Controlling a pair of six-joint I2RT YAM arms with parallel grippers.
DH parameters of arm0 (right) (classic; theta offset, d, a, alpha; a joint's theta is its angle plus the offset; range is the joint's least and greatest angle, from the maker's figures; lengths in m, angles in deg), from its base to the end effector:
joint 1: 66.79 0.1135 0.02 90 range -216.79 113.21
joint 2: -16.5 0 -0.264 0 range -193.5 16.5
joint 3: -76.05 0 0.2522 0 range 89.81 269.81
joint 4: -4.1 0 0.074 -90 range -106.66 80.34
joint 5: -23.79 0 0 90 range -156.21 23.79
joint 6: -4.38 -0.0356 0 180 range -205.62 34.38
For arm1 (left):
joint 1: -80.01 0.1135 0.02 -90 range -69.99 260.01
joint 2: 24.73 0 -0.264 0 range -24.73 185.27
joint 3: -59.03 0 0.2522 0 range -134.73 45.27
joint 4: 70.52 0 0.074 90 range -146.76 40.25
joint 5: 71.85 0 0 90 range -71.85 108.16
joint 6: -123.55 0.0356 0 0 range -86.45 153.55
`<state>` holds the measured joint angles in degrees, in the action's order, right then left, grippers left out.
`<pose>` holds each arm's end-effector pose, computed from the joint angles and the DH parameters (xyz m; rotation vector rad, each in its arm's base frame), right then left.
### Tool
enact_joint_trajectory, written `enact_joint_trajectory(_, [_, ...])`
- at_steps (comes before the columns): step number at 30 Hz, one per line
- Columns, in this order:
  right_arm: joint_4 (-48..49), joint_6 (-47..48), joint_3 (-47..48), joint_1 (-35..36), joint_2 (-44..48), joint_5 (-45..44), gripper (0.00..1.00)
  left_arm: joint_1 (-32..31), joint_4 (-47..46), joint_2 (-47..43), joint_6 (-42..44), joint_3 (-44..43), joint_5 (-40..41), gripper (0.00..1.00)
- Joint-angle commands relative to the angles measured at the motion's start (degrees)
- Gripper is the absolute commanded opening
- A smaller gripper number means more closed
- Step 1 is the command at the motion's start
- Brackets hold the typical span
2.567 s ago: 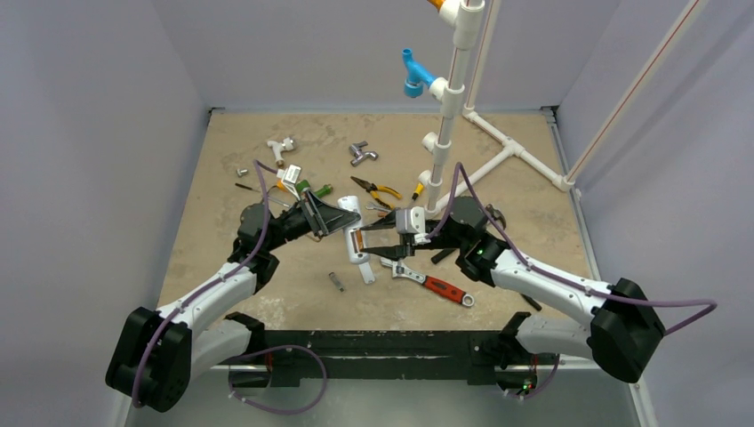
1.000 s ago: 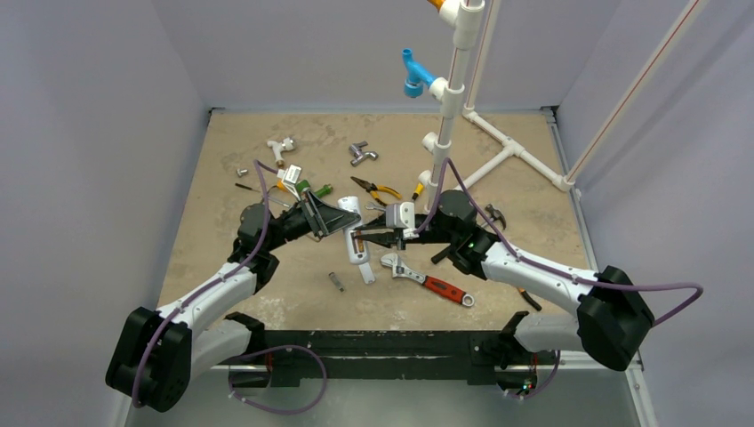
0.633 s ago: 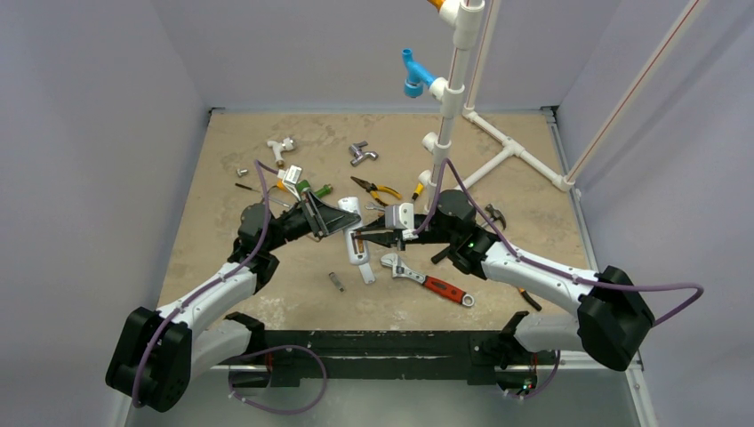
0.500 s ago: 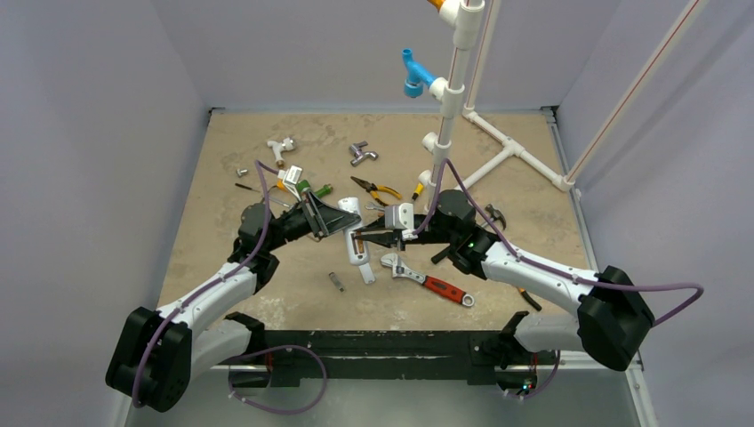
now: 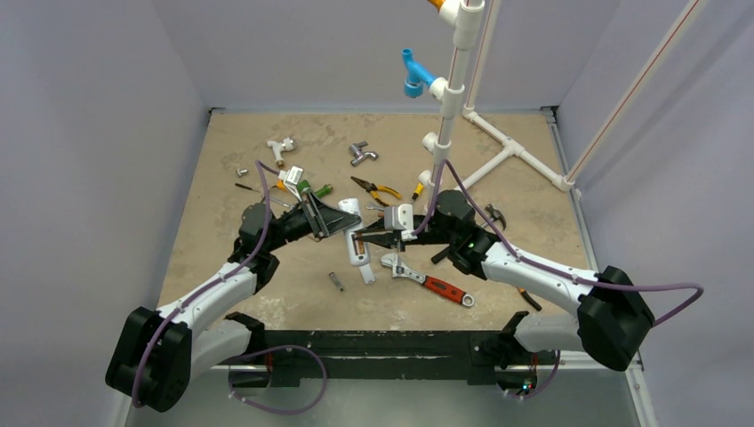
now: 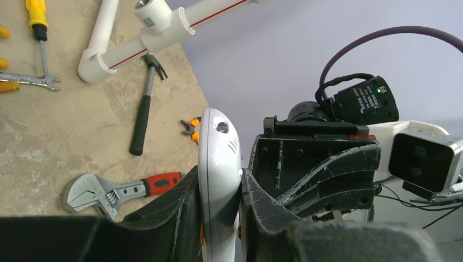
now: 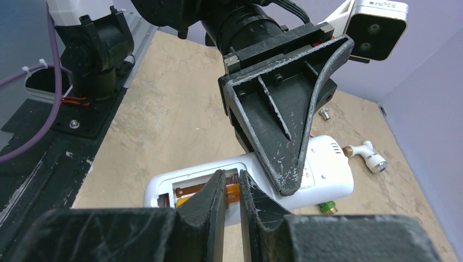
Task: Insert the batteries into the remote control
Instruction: Load the battery into the remote control.
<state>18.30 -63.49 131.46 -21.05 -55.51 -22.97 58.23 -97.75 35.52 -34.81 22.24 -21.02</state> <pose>0.1779 0.2176 0.2884 -1.3727 0.9703 0.9179 0.1976 -0.1032 0.2490 -0.0783 1.8057 -1.7021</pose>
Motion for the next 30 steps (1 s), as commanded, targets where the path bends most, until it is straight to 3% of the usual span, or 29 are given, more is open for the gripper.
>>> enact_joint_trajectory(1, [-3.7,0.1,-2.0,0.0,0.0,1.4,0.12,0.0,-4.9,-0.9,-1.2,-3.2,0.9,0.00])
enact_joint_trajectory(17, [-7.9,3.7,-3.2,1.3,0.2,1.5,0.12,-0.1,-5.6,-0.7,-2.0,-3.3,0.8,0.00])
enact_joint_trajectory(30, [-4.0,4.9,-8.0,2.3,0.4,-2.2,0.15,-0.1,-5.6,-1.0,-2.3,-3.5,0.6,0.00])
